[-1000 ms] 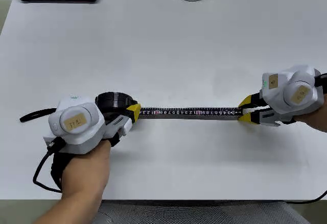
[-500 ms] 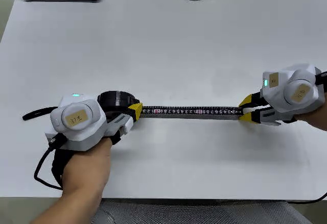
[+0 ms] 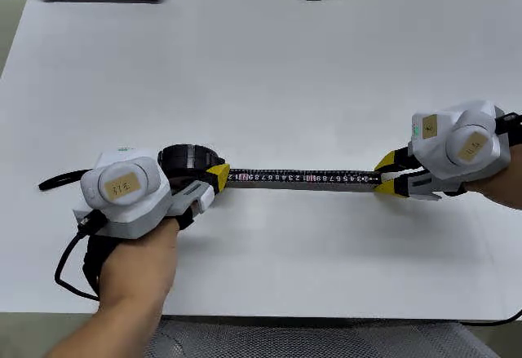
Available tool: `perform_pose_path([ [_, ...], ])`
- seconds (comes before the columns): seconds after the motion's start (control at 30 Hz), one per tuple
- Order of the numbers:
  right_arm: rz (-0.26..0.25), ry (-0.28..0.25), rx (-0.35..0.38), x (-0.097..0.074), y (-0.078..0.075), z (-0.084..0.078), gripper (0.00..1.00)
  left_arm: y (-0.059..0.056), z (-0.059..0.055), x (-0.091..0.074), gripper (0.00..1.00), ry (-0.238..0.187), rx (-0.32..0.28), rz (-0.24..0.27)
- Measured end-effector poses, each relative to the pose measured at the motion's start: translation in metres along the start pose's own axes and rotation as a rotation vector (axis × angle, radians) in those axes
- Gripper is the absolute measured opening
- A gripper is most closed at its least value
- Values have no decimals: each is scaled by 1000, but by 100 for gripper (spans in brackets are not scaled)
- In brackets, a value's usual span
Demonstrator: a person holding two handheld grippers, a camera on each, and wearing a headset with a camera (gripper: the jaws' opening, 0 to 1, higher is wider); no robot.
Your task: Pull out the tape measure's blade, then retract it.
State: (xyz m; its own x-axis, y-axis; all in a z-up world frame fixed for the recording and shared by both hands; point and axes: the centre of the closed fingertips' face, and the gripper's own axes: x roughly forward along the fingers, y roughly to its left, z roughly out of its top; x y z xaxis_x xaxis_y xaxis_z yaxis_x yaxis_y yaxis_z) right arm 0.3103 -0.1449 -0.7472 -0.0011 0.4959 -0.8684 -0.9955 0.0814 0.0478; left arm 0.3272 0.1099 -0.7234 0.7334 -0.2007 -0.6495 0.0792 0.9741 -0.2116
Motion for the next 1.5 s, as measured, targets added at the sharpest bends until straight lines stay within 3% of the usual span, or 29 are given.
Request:
perform_pose_path([
  [0.53, 23, -39, -8, 14, 2, 28, 10, -1, 0, 0, 56, 5, 0, -7],
  [1.5, 48, -94, -1, 31, 3, 59, 10, 0, 0, 0, 56, 14, -11, -24],
])
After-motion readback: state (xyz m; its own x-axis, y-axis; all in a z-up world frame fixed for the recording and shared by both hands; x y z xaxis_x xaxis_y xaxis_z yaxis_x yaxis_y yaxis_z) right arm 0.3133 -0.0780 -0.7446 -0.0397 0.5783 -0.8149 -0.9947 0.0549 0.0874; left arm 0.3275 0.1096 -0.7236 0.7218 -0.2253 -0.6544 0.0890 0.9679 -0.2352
